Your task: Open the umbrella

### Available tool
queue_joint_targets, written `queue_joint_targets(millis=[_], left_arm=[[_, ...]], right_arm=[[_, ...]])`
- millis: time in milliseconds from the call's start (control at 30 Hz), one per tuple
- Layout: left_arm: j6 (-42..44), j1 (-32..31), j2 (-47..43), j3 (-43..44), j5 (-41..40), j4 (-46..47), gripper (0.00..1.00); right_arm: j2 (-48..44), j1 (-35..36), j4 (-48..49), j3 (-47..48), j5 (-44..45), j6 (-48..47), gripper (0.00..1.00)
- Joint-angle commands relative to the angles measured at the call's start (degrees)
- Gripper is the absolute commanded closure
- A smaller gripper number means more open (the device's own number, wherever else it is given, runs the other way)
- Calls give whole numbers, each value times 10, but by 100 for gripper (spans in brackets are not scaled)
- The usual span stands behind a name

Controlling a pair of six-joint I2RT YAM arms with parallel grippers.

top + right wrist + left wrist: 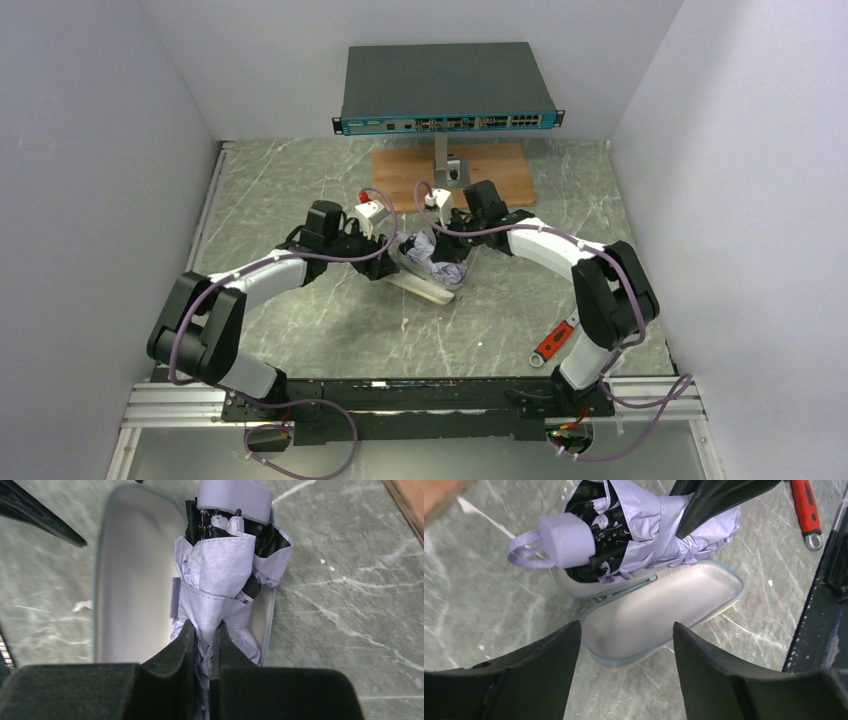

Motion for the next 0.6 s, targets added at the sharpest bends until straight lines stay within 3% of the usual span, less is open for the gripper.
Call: queue_joint_targets(millis=[0,267,567], left_arm=[[109,-6,-36,24,13,-13,25],[339,-89,6,132,-10,-178,23],[411,-211,180,293,-90,-269,20]], right_arm=[[-59,-9,63,41,-68,69,100],[-113,-86,76,48,-5,134,100],[-200,-176,35,16,41,143,100]])
